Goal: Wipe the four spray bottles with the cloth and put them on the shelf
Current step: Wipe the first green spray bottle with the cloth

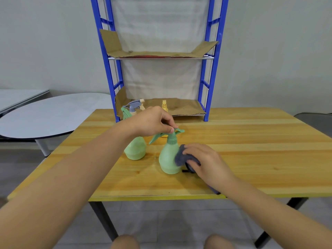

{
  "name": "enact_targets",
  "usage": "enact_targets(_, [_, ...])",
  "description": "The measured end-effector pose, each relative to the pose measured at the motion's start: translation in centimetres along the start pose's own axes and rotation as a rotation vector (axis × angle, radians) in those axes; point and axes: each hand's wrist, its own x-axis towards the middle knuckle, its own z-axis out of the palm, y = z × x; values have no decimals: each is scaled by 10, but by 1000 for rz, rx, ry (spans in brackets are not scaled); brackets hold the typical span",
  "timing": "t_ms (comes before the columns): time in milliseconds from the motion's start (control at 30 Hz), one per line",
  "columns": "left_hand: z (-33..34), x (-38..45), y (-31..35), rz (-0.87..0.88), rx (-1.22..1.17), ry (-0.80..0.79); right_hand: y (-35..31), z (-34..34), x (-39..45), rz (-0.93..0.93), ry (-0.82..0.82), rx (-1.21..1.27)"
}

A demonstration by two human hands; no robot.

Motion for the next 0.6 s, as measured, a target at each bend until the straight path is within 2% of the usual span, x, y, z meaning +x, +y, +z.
enact_targets(100, [-1,0,1,3,-4,-8,5,13,-22,-26,-232,-94])
enact_targets(133, [-1,0,1,3,-7,-10,6,12,-24,-35,-253,-102])
enact_targets(167, [0,0,2,3,-12,-10,5,8,-21,-45,-187,-77])
enact_targets(267, [0,2,0,11,-24,-11,-13,-1,-2,-75,169,17])
enact_targets(300, [0,3,-1,9,-34,-10,-20,2,3,-116,221,4])
enact_targets(433, [0,2,-4,-14,-115,-33,-32,25,-3,-280,68,-171])
enact_targets(467, [-1,2,-4,-23,-136,-45,-31,26,-2,-262,95,-160])
enact_targets(600, [-6,5,-7,-76,-208,-61,-34,13,21,-96,400,-31])
